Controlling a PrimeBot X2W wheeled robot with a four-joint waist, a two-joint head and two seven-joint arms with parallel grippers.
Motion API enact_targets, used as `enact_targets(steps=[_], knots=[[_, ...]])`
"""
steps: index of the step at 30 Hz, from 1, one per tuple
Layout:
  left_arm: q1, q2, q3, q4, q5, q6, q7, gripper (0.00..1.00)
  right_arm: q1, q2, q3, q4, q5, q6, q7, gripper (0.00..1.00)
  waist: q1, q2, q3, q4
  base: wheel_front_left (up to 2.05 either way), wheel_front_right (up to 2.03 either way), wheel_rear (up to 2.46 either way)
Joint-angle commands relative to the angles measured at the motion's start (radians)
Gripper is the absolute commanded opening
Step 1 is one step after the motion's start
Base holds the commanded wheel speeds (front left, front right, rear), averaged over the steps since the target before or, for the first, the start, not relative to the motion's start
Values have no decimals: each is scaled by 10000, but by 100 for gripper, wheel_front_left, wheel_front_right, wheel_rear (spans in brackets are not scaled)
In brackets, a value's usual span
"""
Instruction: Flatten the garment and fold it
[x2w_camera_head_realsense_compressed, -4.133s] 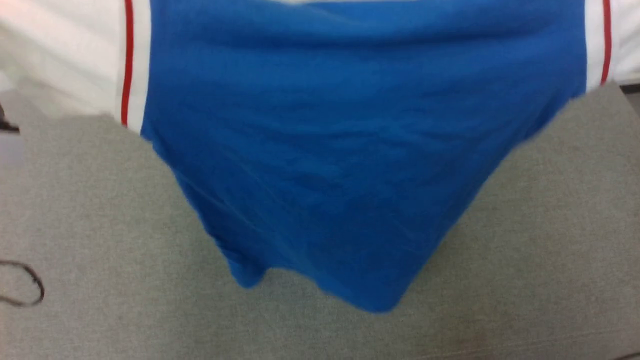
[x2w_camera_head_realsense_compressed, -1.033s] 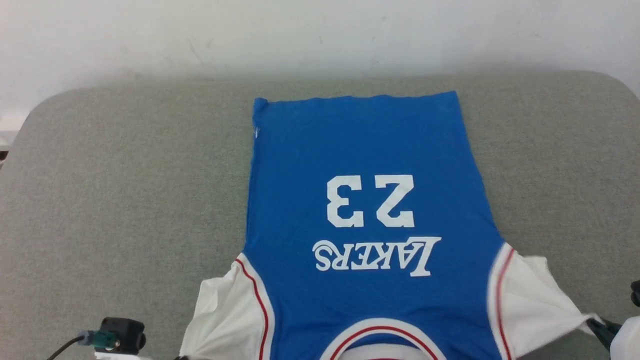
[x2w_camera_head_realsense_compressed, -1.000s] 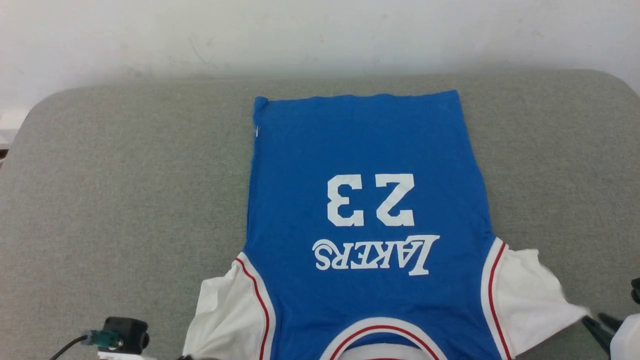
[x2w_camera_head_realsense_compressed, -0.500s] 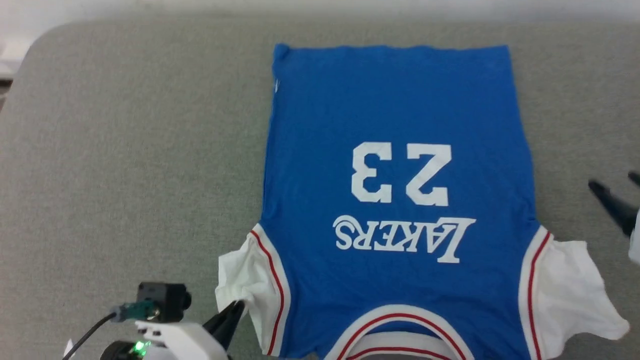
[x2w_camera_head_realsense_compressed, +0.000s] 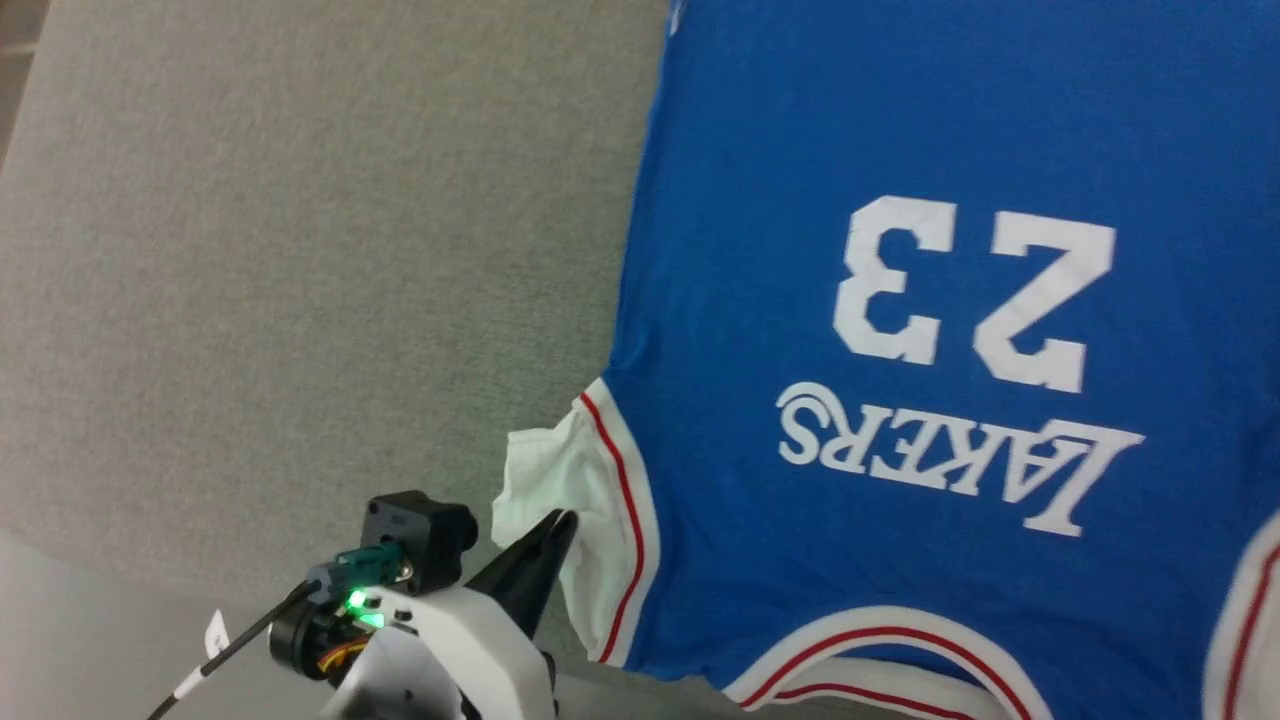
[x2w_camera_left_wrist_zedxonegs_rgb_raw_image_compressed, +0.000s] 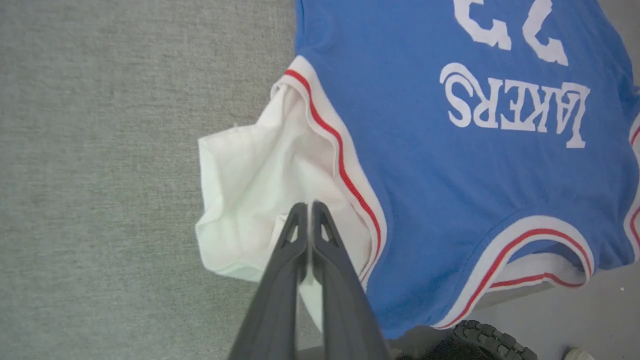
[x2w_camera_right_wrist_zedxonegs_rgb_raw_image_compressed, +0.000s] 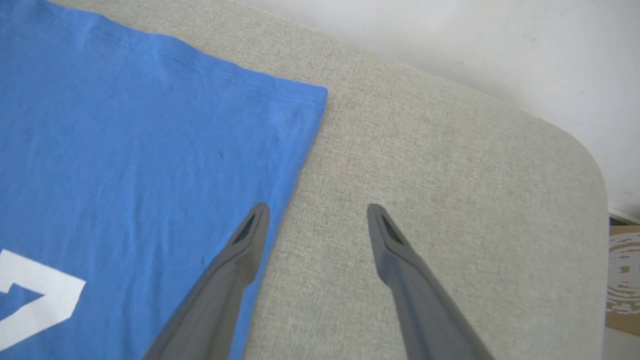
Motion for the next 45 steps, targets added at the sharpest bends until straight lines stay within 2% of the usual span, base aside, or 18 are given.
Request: enact_targets(steps=[1,3,8,13,19,20,21,31,37,45], knots=[[-163,-70,-49,-42,92,-77,-75,0,-240,20,23,161,12,-19,104,100,-4,0,1186,1174,0,0,0],[-295,-213,-197,-50,178,-121,-116,0,-854,147,-149,805,123,-19,489,100,-4,0,1358,1376,0,0,0],[-480,-687,-572,13,250,-286,-407,0,-1940,-123,-145,1867,-493,-19,997,100,-4,0,1695,1908,0,0,0],[-580,-1019,-768,140,273,-478,-831,0,-2608,-280,-251,2699,-1051,-19,925,100,-4,0,1915,2229,0,0,0],[-651,-1274,-852,341,163,-659,-1176,0,-2478,-460,150,3365,-1361,-19,695,100,-4,0,2005,2315,0,0,0],[-649,-1272,-832,384,152,-667,-1217,0,-2411,-501,280,3419,-1351,-19,703,35,-4,0,2006,2292,0,0,0],[-647,-1264,-806,428,140,-669,-1249,0,-2350,-539,432,3435,-1302,-19,703,0,-4,0,1994,2255,0,0,0],[-658,-1047,-473,912,-19,-618,-1315,0,-1575,-918,1442,3638,-664,-19,128,0,-4,0,959,1354,0,0,0],[-464,-845,-106,1164,-246,-502,-1406,0,-461,-644,1505,3754,137,-19,-606,0,-4,0,-320,386,0,0,0],[153,-462,398,1468,-528,-151,-1439,0,1916,-664,1648,2617,904,-19,-1190,0,-4,0,-2014,-833,0,0,0]])
